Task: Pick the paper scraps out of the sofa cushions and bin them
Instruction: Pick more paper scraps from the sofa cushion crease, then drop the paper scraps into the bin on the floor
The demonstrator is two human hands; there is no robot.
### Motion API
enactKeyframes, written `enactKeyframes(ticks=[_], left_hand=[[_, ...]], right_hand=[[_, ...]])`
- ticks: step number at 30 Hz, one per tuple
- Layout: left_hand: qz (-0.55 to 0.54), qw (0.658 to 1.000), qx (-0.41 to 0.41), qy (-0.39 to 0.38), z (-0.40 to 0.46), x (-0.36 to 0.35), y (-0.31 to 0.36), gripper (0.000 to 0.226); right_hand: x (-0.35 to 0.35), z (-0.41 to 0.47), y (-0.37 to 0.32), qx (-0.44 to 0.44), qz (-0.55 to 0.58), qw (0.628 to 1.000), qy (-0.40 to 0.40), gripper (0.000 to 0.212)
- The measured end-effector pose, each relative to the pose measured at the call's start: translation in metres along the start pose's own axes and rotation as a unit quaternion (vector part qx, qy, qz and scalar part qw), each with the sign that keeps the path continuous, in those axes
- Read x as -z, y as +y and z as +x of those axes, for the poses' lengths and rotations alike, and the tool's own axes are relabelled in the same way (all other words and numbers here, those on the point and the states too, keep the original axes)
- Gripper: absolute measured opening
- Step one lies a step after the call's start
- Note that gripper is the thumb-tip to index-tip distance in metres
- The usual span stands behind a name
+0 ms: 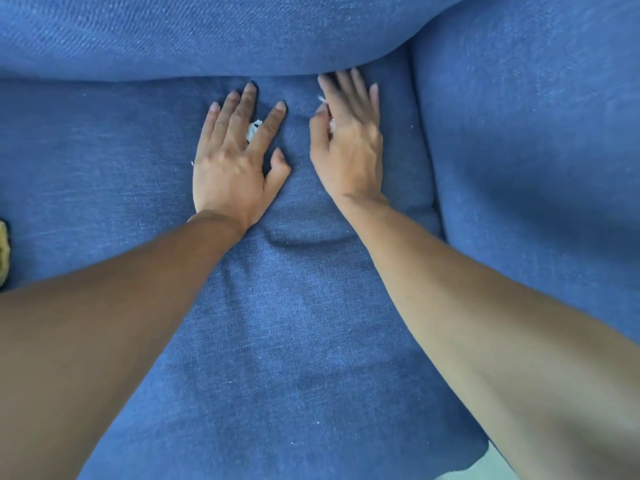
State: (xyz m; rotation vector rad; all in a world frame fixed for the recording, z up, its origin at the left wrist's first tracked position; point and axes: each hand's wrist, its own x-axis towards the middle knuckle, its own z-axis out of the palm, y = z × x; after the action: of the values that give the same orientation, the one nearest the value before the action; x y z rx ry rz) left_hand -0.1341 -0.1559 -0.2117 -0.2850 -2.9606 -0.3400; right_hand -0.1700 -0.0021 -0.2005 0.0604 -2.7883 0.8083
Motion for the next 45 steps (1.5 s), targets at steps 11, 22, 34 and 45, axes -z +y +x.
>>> enactKeyframes(ticks=[11,22,34,45], left_hand=[[-0.104,0.977,0.187,-0.015,-0.009,0.041,0.036,0.044],[-0.149,0.922,0.329,-0.138,-0.012,0.113,0.046,0.029],[-0.229,0.838,0.431,-0.245,-0.032,0.237,0.104,0.038],[-0.281,0.875,0.318,-0.234,-0.033,0.358,0.127,0.041]], right_hand=[[0.036,-0.043,-0.009,-0.029,0.033,0.993,-0.109,0.032],[0.110,-0.028,-0.059,-0.277,0.078,0.935,-0.207,0.031],[0.212,-0.044,-0.132,-0.376,0.165,0.875,-0.258,0.024],[0.324,-0.057,-0.195,-0.464,0.172,0.838,-0.230,0.013]])
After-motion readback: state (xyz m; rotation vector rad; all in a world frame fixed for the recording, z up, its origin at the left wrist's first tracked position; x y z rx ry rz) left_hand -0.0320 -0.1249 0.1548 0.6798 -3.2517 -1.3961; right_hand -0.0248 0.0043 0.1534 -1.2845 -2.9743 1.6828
